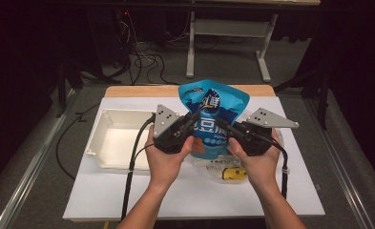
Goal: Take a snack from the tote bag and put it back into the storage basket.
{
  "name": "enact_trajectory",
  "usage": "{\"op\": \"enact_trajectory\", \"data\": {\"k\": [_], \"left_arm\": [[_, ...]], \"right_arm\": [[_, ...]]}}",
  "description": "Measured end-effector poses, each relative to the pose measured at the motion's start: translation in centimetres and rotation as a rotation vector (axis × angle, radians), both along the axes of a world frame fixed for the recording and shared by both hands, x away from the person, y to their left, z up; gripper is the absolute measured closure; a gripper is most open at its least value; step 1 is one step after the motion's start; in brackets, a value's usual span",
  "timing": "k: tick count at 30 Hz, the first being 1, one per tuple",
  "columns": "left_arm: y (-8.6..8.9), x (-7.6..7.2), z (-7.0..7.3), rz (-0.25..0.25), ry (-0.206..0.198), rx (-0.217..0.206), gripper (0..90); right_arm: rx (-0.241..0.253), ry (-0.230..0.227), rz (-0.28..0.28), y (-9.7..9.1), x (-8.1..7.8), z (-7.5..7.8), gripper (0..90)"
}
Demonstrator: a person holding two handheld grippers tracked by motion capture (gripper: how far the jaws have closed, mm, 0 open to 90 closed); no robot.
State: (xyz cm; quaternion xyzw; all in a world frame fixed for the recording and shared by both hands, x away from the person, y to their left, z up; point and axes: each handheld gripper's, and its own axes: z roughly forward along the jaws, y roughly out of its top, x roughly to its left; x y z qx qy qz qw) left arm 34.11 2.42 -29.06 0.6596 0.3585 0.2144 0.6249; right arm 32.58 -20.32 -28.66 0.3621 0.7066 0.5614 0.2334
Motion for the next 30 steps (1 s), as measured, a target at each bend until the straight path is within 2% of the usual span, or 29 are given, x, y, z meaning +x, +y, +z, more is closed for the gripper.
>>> {"op": "enact_trajectory", "data": {"k": [2, 5, 8, 10, 19, 25, 30], "left_arm": [[0.1, 0.0, 0.2, 0.003, -0.006, -0.012, 90.0], [0.8, 0.2, 0.5, -0.015, 0.017, -0.063, 90.0], [1.2, 0.2, 0.6, -0.022, 0.017, -0.073, 90.0], [1.6, 0.2, 0.8, -0.018, 0.019, -0.081, 90.0], [4.0, 0.6, 1.1, 0.022, 0.017, -0.129, 90.0], [6.1, 1.0, 1.1, 0.058, 0.015, -0.150, 90.0], [7.5, 1.5, 1.0, 0.089, 0.019, -0.155, 90.0]], "right_arm": [[0.005, -0.012, 0.005, 0.1, 0.0, 0.1, 90.0], [0.021, -0.025, 0.012, 0.2, 0.0, 0.4, 88.2], [0.019, -0.031, 0.014, 0.4, -0.1, 0.6, 86.2], [0.020, -0.034, 0.012, 0.4, -0.1, 0.6, 82.2], [0.029, -0.034, 0.011, -0.4, -0.3, 0.8, 52.7], [0.018, -0.023, -0.015, -1.7, -0.8, 0.3, 44.2], [0.005, 0.007, -0.050, -3.3, -1.1, -0.9, 40.3]]}}
